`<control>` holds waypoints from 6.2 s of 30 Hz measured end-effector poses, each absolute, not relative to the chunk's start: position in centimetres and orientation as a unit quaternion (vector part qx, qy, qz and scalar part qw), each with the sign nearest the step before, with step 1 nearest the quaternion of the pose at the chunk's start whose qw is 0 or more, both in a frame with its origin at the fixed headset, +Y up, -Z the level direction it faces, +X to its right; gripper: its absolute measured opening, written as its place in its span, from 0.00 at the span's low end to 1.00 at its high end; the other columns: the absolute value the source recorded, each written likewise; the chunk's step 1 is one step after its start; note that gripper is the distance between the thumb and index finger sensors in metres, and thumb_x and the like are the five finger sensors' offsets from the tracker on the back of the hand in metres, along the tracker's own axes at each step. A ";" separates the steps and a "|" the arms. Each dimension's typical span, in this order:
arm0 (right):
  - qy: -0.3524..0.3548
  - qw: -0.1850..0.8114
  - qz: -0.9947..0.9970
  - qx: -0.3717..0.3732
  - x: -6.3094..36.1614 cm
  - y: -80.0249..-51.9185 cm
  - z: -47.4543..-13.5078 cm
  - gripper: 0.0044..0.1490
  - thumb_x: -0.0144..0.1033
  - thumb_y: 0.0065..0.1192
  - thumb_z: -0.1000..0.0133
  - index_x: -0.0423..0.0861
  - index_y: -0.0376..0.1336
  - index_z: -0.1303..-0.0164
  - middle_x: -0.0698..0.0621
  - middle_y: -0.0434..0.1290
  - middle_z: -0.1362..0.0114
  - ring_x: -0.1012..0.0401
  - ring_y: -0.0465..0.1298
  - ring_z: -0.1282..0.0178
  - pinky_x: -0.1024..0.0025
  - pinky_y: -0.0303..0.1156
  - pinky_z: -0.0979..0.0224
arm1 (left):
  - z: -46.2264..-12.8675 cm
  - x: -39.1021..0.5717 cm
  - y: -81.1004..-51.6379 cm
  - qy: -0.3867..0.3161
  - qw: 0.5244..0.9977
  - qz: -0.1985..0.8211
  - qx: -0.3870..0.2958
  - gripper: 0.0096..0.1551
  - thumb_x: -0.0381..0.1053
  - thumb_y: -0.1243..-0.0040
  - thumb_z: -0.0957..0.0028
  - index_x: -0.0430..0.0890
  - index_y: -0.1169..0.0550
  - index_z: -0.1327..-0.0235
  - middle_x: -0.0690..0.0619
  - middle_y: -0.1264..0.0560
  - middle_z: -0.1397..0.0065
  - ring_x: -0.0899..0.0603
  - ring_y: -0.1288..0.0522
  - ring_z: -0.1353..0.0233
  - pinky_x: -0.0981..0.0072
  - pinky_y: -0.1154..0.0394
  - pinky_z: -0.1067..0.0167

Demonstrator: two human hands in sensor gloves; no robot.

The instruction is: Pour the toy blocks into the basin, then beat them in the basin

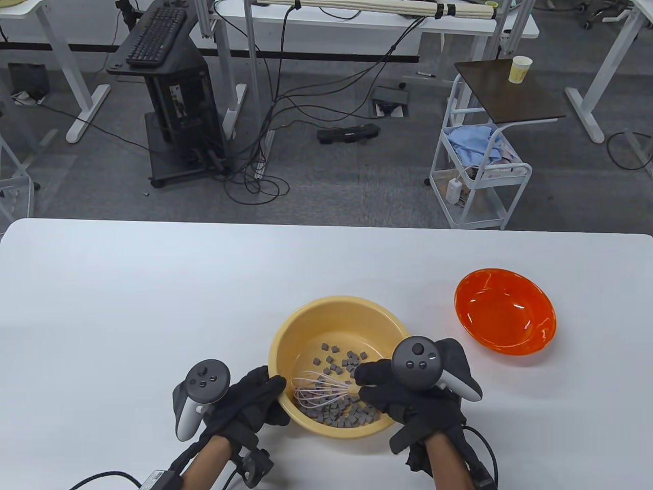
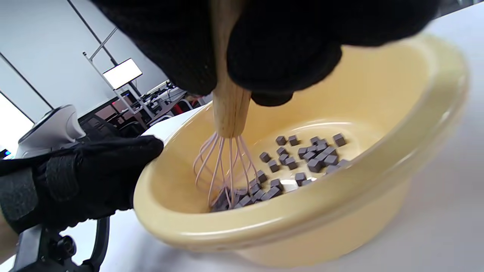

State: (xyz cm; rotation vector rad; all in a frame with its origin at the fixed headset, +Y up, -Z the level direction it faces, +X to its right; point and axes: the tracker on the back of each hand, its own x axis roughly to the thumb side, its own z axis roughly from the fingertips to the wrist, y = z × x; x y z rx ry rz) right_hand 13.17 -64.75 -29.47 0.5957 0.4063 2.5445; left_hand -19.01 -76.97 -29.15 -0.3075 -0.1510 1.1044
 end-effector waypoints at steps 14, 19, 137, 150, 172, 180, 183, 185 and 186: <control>0.062 0.177 0.979 0.077 18.4 -62.6 -29.1 0.23 0.29 0.71 0.30 0.33 0.70 0.29 0.27 0.73 0.29 0.47 0.77 0.64 0.57 0.76 0.61 | -29.2 -19.1 -76.3 -0.076 0.858 0.488 -0.139 0.43 0.48 0.47 0.27 0.19 0.48 0.19 0.37 0.21 0.38 0.49 0.13 0.48 0.47 0.17 0.44; 0.031 0.148 0.986 0.068 17.1 -64.2 -29.9 0.25 0.31 0.67 0.28 0.34 0.67 0.25 0.28 0.70 0.27 0.48 0.77 0.60 0.58 0.76 0.58 | -29.3 -19.1 -75.7 -0.087 0.877 0.455 -0.127 0.45 0.48 0.45 0.27 0.22 0.51 0.16 0.33 0.26 0.31 0.44 0.16 0.39 0.40 0.21 0.39; 0.126 0.211 0.919 0.308 9.5 -65.2 -28.6 0.26 0.23 0.64 0.29 0.36 0.62 0.21 0.26 0.60 0.17 0.39 0.75 0.38 0.46 0.75 0.34 | -28.7 -19.0 -76.4 -0.084 0.865 0.485 -0.100 0.44 0.49 0.47 0.27 0.25 0.51 0.16 0.34 0.26 0.32 0.48 0.14 0.42 0.45 0.19 0.40; 0.075 0.242 0.934 0.253 15.1 -60.8 -27.5 0.18 0.25 0.68 0.32 0.38 0.73 0.33 0.31 0.74 0.26 0.46 0.80 0.59 0.53 0.78 0.54 | -28.7 -19.1 -76.4 -0.082 0.865 0.485 -0.101 0.44 0.49 0.47 0.27 0.23 0.51 0.17 0.34 0.26 0.32 0.48 0.14 0.42 0.46 0.19 0.41; 0.019 0.103 0.973 0.208 11.3 -64.5 -28.5 0.25 0.26 0.63 0.28 0.38 0.62 0.21 0.29 0.62 0.17 0.40 0.75 0.41 0.47 0.74 0.37 | -28.8 -19.1 -76.3 -0.084 0.862 0.489 -0.107 0.44 0.49 0.47 0.27 0.24 0.50 0.17 0.34 0.26 0.32 0.48 0.14 0.42 0.45 0.19 0.41; 0.061 0.164 0.934 0.310 8.9 -65.1 -28.0 0.26 0.24 0.63 0.29 0.39 0.61 0.20 0.30 0.60 0.15 0.39 0.74 0.35 0.45 0.73 0.31 | -28.9 -19.1 -76.4 -0.084 0.862 0.488 -0.107 0.44 0.49 0.47 0.27 0.23 0.50 0.17 0.34 0.26 0.32 0.48 0.14 0.42 0.45 0.19 0.41; 0.073 0.194 0.921 0.330 9.0 -64.4 -27.7 0.26 0.24 0.63 0.29 0.39 0.62 0.21 0.30 0.62 0.16 0.40 0.76 0.39 0.47 0.75 0.34 | -28.8 -19.1 -76.4 -0.084 0.862 0.488 -0.106 0.44 0.49 0.47 0.27 0.23 0.50 0.17 0.34 0.26 0.33 0.48 0.14 0.42 0.45 0.19 0.41; 0.087 0.205 0.914 0.340 9.4 -63.7 -27.5 0.24 0.25 0.64 0.29 0.39 0.64 0.22 0.31 0.64 0.17 0.42 0.77 0.43 0.49 0.76 0.38 | -28.8 -19.1 -76.4 -0.084 0.863 0.488 -0.105 0.44 0.49 0.47 0.27 0.23 0.50 0.17 0.34 0.26 0.33 0.48 0.14 0.42 0.45 0.19 0.41; 0.090 0.212 0.911 0.342 9.6 -63.3 -27.4 0.23 0.25 0.64 0.29 0.39 0.65 0.23 0.31 0.65 0.18 0.43 0.78 0.45 0.50 0.77 0.39 | -28.8 -19.1 -76.4 -0.084 0.863 0.488 -0.105 0.44 0.49 0.47 0.27 0.23 0.50 0.17 0.34 0.26 0.33 0.48 0.14 0.42 0.45 0.19 0.41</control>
